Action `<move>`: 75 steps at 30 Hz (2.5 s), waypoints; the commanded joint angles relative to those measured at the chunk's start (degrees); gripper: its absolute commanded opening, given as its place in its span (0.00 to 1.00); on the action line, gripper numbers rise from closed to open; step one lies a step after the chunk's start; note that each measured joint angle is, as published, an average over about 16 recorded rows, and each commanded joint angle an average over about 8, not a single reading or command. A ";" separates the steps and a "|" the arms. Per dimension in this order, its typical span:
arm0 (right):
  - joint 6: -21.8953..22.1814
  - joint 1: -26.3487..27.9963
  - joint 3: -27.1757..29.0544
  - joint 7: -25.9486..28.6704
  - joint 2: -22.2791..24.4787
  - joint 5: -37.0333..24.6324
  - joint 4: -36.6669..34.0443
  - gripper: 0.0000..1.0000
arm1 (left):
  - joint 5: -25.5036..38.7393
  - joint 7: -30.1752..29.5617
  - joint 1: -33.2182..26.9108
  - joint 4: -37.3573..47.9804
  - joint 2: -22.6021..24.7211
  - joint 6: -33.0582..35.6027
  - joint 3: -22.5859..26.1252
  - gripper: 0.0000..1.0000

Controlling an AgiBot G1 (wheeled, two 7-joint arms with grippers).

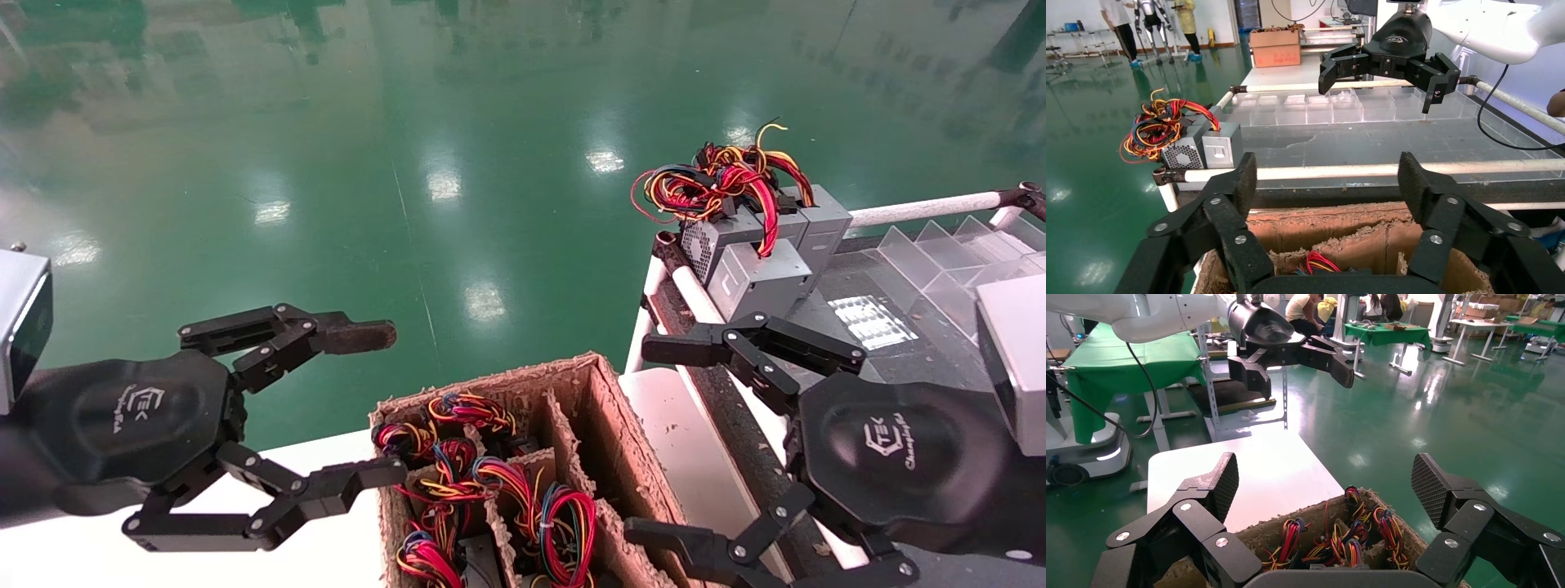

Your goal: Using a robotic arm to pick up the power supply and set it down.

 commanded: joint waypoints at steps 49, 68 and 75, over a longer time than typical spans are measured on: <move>-0.02 -0.03 0.01 0.03 0.02 0.01 0.06 1.00 | 0.00 0.00 0.00 0.00 0.00 0.00 0.00 1.00; 6.10 5.46 -5.41 -0.91 -1.01 -18.19 2.94 1.00 | 0.00 0.00 0.00 0.00 0.00 0.00 0.00 1.00; 2.85 15.02 -13.22 1.14 -7.74 -32.13 2.25 1.00 | 0.00 0.00 0.00 0.00 0.00 0.00 0.00 1.00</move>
